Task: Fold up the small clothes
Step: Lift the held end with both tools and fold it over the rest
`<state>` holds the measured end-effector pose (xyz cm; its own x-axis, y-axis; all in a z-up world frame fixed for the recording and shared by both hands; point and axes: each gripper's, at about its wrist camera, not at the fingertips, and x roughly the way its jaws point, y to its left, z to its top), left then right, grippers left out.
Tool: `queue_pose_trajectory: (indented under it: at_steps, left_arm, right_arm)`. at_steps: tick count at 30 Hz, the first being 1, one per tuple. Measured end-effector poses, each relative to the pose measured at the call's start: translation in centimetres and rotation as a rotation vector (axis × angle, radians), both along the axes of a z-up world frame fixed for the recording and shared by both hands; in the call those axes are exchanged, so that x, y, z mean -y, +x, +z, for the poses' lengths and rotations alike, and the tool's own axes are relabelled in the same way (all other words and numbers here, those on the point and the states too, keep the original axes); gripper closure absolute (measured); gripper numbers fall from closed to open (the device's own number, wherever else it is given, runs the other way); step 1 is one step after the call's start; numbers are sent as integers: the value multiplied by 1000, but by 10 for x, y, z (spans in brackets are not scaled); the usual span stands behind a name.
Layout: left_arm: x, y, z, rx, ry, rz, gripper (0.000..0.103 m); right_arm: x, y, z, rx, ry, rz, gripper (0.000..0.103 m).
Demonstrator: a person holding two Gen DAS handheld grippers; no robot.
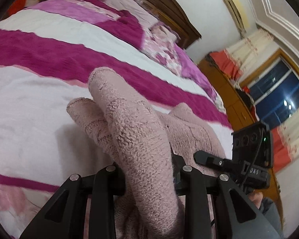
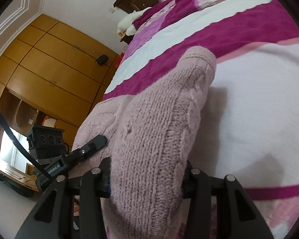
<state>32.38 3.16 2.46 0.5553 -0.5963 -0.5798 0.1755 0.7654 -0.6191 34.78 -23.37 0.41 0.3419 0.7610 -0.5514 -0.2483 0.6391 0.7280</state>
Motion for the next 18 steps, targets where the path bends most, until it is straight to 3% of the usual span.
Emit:
queue_pose_trajectory:
  at_steps: [8,13,18]
  left_arm:
    - [43,-36,-12,13,78,-28,99]
    - [38,-40,-21,10,44,-8,99]
    - [24,-33,-51,-58,32,20,98]
  right_arm:
    - [41,-29,-19,-51,-5,22,55]
    - [52,-34,-42,-71,27,5,55]
    - [64,-35,-68,-104,54,-2,54]
